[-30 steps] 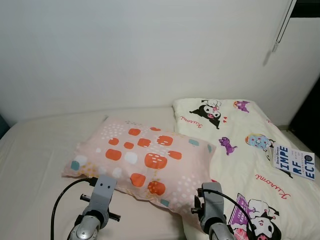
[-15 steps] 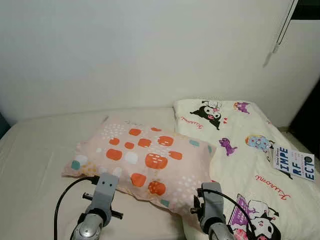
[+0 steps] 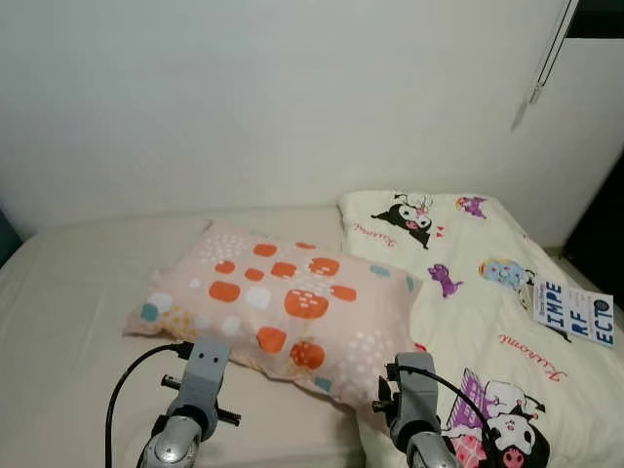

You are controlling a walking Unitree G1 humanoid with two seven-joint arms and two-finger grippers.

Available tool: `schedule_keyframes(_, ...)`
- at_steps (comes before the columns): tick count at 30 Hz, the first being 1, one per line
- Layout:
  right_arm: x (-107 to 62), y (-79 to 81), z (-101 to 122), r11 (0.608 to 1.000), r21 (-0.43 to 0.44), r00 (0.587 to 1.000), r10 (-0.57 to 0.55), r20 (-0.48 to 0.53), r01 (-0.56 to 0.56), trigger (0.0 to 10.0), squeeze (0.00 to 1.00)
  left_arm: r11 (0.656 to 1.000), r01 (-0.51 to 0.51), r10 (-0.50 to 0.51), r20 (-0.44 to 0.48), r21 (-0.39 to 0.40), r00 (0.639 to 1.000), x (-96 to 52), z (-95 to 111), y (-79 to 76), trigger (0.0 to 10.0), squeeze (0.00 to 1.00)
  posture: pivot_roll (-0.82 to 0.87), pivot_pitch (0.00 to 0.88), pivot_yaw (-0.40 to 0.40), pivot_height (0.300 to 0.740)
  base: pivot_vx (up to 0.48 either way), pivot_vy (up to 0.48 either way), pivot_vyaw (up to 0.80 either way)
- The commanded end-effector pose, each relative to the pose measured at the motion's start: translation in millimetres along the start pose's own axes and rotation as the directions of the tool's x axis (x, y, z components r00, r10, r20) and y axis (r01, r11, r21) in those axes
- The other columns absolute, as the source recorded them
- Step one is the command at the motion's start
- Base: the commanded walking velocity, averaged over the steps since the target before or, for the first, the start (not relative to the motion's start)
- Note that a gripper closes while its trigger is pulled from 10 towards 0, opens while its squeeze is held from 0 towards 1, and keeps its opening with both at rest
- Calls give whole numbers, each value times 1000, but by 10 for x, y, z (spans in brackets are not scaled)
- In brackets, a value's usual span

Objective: Clean up the room

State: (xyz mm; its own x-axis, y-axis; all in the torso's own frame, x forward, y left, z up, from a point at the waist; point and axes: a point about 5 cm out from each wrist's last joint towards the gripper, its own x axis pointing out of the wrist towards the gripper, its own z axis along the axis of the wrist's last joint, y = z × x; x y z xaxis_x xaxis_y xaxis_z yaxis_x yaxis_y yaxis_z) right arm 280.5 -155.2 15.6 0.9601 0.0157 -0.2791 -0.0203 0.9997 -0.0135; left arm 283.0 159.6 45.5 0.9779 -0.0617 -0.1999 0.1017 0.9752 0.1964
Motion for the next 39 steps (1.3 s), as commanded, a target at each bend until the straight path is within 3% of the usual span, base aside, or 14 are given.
schedule_keyframes(1,-20,7,-20,1000,23,1000,-2,0,2,10000,0,1000,-2,2,-17,3,1000,-25,-38,49,10000,0,46,137,7,631,0,0,0)
schedule_keyframes(22,-38,11,-30,996,83,1000,-25,-1,25,10000,0,999,22,-22,-12,28,1000,-32,4,92,10000,0,72,150,32,631,0,0,0)
schedule_keyframes(39,-46,19,-63,995,92,1000,-24,-19,26,10000,0,999,30,-29,-26,39,999,-56,-11,127,10000,0,77,159,38,571,0,0,0)
